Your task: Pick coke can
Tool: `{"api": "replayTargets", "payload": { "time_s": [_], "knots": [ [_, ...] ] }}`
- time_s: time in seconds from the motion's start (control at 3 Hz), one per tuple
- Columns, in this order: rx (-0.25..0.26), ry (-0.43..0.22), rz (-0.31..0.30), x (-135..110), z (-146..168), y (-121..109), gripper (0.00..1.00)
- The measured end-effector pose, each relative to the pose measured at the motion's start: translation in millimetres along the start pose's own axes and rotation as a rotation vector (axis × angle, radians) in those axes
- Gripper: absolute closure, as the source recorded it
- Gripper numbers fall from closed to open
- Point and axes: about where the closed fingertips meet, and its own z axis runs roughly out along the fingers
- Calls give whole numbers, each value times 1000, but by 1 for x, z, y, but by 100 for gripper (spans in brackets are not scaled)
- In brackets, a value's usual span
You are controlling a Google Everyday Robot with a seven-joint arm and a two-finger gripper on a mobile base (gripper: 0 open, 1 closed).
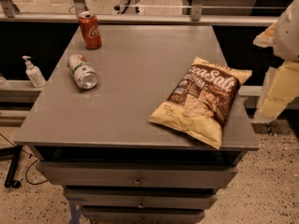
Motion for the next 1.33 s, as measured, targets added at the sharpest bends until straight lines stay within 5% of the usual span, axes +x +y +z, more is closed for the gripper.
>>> {"api": "replayTargets", "payload": {
  "time_s": [0.67, 1.33],
  "knots": [
    [11, -22, -4, -8, 1, -3, 0],
    [-30, -223, 24, -58, 48, -23, 0]
  ]
}}
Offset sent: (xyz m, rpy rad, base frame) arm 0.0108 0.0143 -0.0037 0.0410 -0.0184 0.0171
